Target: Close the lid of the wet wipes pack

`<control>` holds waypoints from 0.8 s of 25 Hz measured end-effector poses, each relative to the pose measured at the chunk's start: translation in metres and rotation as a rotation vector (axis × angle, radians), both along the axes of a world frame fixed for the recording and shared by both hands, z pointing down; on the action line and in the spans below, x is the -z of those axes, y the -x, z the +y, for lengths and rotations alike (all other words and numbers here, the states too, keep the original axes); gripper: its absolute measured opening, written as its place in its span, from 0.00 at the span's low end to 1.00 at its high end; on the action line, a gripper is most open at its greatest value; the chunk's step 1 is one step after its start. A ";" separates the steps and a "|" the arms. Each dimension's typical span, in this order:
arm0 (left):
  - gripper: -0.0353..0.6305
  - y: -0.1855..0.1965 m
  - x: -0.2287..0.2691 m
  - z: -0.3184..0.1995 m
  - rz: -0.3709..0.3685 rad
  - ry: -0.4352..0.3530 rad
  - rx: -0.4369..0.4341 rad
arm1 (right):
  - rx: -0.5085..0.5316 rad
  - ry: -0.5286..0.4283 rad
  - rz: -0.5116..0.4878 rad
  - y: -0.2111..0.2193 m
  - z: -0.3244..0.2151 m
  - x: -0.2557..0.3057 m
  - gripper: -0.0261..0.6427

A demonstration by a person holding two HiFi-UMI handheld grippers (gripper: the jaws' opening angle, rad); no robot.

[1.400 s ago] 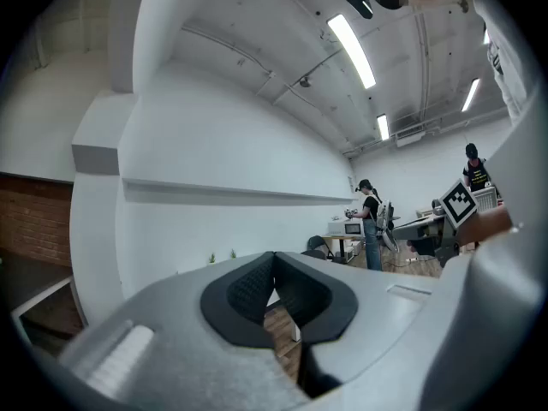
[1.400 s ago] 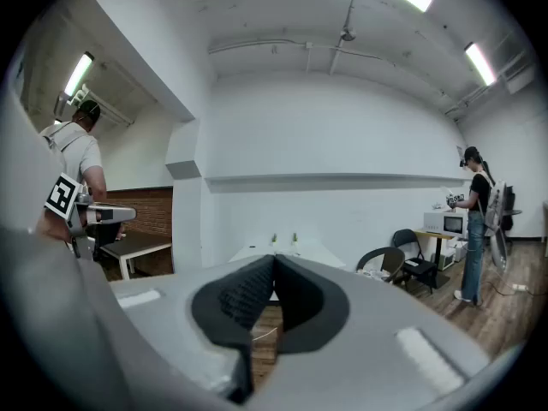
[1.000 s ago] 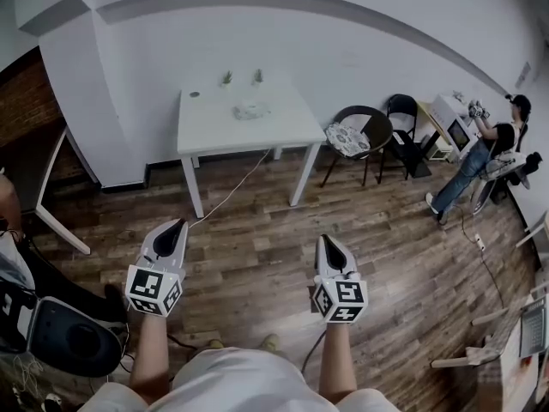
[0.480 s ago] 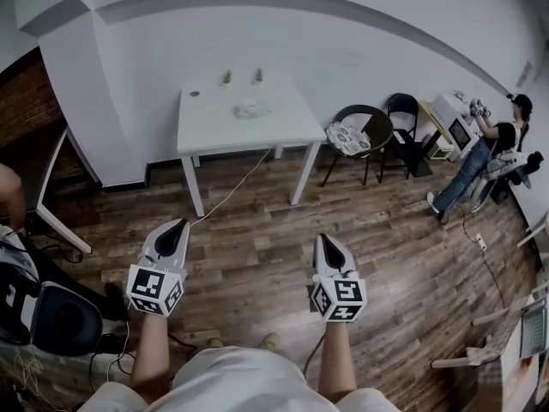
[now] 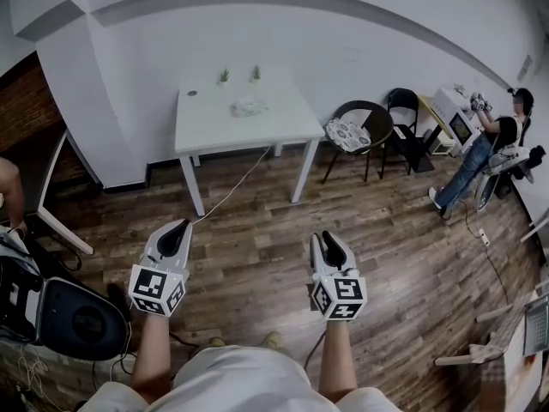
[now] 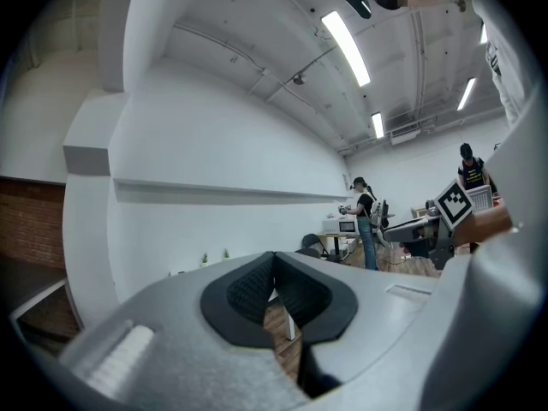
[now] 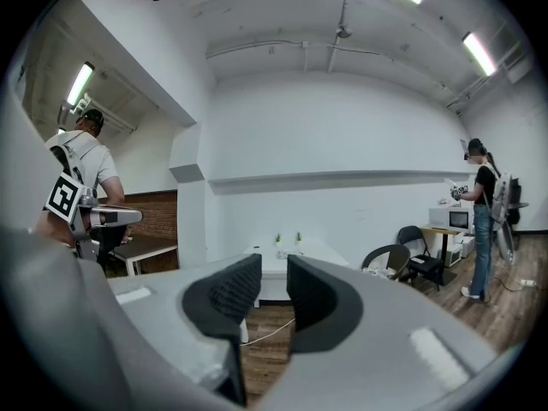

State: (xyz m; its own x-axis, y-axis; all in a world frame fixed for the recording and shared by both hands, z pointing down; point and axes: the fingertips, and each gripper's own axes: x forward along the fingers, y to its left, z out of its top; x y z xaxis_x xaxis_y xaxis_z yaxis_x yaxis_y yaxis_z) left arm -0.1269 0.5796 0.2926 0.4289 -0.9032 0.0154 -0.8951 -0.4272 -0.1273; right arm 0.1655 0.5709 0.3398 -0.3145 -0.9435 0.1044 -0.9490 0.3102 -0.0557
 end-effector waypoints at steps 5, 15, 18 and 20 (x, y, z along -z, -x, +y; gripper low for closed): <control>0.06 -0.013 -0.002 -0.009 -0.010 0.005 0.006 | 0.004 -0.006 -0.002 -0.013 -0.012 -0.001 0.19; 0.06 -0.062 -0.002 -0.042 -0.024 -0.001 0.037 | 0.056 -0.012 -0.009 -0.056 -0.054 -0.003 0.19; 0.06 -0.082 -0.004 -0.049 -0.033 -0.003 0.043 | 0.077 -0.018 0.001 -0.071 -0.066 -0.005 0.19; 0.06 -0.095 -0.006 -0.054 -0.043 0.001 0.041 | 0.085 -0.015 -0.004 -0.081 -0.074 -0.007 0.19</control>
State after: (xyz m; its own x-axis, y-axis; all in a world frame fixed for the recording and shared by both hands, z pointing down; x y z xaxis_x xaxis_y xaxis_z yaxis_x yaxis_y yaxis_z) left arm -0.0320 0.5253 0.2982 0.3908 -0.9199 0.0337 -0.9054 -0.3907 -0.1661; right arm 0.2464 0.4965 0.3467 -0.3937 -0.9149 0.0893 -0.9191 0.3902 -0.0543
